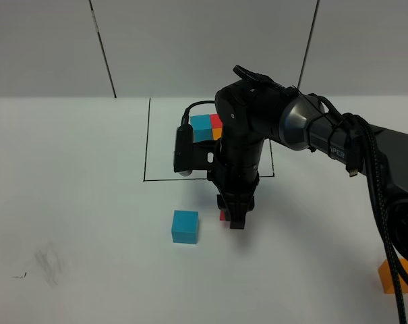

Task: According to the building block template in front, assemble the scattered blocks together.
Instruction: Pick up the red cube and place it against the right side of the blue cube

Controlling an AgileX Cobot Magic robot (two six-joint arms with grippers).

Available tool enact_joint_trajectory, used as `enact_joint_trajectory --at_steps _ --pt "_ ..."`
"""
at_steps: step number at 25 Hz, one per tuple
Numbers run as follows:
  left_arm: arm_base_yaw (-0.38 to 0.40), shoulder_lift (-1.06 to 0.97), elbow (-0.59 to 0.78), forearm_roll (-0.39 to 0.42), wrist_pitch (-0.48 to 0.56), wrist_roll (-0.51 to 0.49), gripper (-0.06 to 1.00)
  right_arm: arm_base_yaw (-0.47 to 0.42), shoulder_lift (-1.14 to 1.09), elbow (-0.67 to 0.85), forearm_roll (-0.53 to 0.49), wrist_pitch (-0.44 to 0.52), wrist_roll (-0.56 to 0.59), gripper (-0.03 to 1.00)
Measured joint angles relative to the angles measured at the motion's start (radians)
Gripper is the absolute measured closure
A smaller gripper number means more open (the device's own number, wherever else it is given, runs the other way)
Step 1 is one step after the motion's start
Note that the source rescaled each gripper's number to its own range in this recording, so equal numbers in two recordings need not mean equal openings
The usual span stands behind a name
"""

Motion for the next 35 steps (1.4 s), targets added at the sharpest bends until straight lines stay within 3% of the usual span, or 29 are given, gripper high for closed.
enact_joint_trajectory --at_steps 10,35 --pt "0.000 0.000 0.000 0.001 0.000 0.000 0.33 0.050 0.000 0.000 0.041 0.010 0.070 0.96" --pt "0.000 0.000 0.000 0.001 0.000 0.000 0.33 0.068 0.000 0.000 -0.006 0.038 0.176 0.96"
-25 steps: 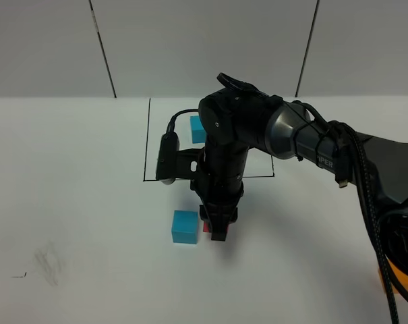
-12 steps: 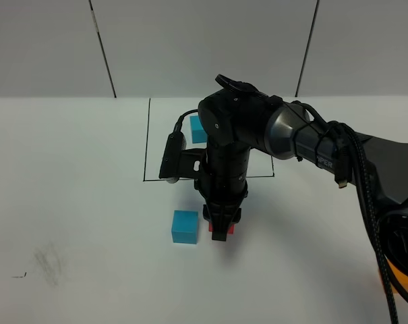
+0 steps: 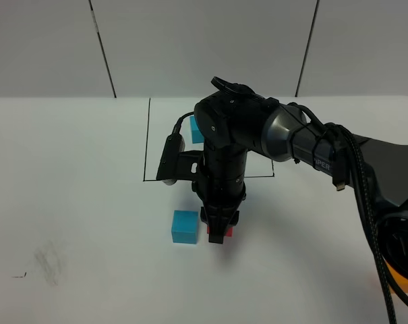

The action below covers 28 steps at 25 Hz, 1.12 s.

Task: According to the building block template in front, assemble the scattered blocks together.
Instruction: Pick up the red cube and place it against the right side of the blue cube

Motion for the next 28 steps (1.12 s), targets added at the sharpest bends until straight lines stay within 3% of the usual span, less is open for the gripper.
enact_joint_trajectory --at_steps 28 --pt "0.000 0.000 0.000 0.001 0.000 0.000 0.33 0.000 0.005 0.062 0.007 -0.127 -0.020 0.96"
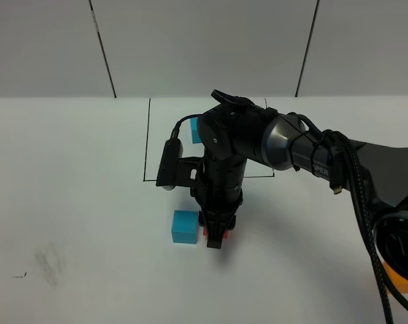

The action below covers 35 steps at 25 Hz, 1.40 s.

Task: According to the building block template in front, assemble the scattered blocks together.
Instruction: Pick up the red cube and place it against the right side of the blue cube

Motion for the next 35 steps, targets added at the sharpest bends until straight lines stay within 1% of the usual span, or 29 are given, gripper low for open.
enact_joint_trajectory --at_steps 4,12,24,32,35 --pt "0.000 0.000 0.000 0.000 0.000 0.000 0.33 0.004 0.022 0.000 0.020 -0.016 -0.026 0.96" --pt "0.000 0.000 0.000 0.000 0.000 0.000 0.33 0.010 0.043 0.000 0.035 -0.037 -0.032 0.96" --pt "0.000 0.000 0.000 0.000 0.000 0.000 0.33 0.010 0.053 -0.001 0.038 -0.045 -0.039 0.96" --pt "0.000 0.000 0.000 0.000 0.000 0.000 0.33 0.010 0.054 -0.001 0.039 -0.075 -0.043 0.96" --pt "0.000 0.000 0.000 0.000 0.000 0.000 0.33 0.010 0.054 -0.001 0.024 -0.082 -0.043 0.96"
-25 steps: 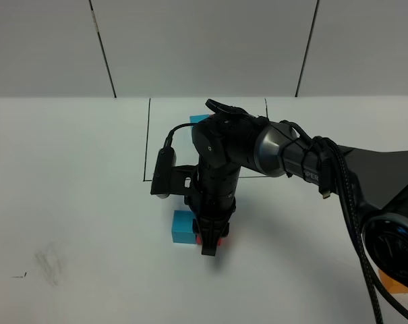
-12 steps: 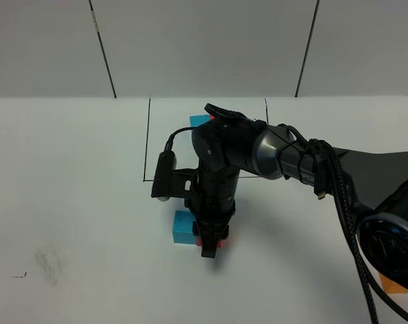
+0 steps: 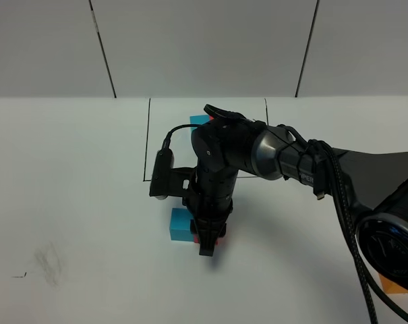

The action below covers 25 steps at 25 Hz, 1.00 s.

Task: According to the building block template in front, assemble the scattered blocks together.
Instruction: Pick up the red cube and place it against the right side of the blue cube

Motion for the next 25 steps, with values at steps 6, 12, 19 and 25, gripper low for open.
enact_joint_trajectory --at_steps 6,12,19,25 --pt "0.000 0.000 0.000 0.000 0.000 0.000 0.33 0.003 0.000 0.000 -0.051 -0.023 0.000 0.96" --pt "0.000 0.000 0.000 0.000 0.000 0.000 0.33 0.003 0.000 0.000 -0.057 -0.032 -0.060 0.96" --pt "0.000 0.000 0.000 0.000 0.000 0.000 0.33 0.003 0.000 0.000 -0.058 -0.033 -0.096 0.96" --pt "0.000 0.000 0.000 0.000 0.000 0.000 0.33 0.003 0.000 0.000 -0.058 -0.033 -0.096 0.96"
